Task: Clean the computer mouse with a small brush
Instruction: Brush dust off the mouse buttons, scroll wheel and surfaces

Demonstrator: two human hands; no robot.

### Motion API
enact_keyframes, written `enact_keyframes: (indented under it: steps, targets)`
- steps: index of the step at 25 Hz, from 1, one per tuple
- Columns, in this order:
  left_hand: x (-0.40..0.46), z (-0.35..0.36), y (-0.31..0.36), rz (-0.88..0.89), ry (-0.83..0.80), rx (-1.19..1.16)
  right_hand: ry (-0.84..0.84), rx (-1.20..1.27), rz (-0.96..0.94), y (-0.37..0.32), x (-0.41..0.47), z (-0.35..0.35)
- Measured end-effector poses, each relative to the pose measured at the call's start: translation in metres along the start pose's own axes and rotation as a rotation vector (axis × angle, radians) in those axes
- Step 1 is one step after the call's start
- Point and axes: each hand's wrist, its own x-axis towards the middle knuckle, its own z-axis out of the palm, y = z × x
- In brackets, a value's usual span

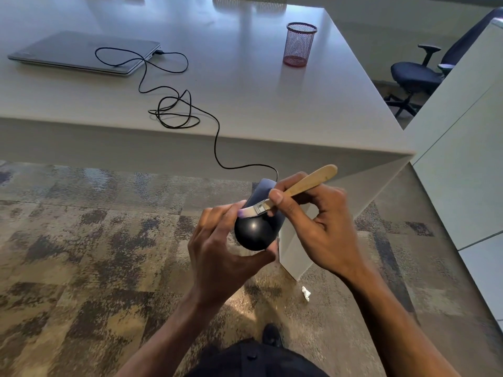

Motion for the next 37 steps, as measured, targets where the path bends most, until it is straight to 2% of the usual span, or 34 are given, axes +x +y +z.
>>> enact_keyframes:
  steps: [6, 12, 20, 26, 28, 30, 34, 37]
  targets:
    - [0.001, -0.001, 0.0, -0.085, -0.061, 0.004, -0.138, -0.101, -0.026, 0.001, -0.006, 0.003]
    - [0.002, -0.004, 0.004, -0.109, -0.029, -0.019, -0.227, -0.183, -0.033, -0.001, -0.011, -0.008]
    - [0.003, -0.01, 0.01, -0.115, 0.016, -0.072, -0.058, -0.114, -0.001, 0.008, -0.01, -0.034]
    - [0.002, -0.01, 0.011, -0.053, 0.019, -0.084, 0.209, -0.095, 0.173, 0.037, -0.004, -0.046]
    - [0.001, -0.01, 0.011, -0.035, 0.017, -0.077, 0.271, -0.087, 0.176, 0.039, -0.004, -0.048]
    - [0.001, -0.009, 0.011, -0.022, 0.019, -0.063, 0.25, -0.019, 0.128, 0.035, -0.006, -0.047]
    - [0.001, -0.007, 0.012, -0.007, 0.029, -0.061, 0.065, 0.134, 0.039, 0.022, -0.012, -0.038]
    - [0.0, -0.008, 0.012, 0.018, 0.034, -0.078, 0.086, 0.117, 0.08, 0.021, -0.01, -0.036]
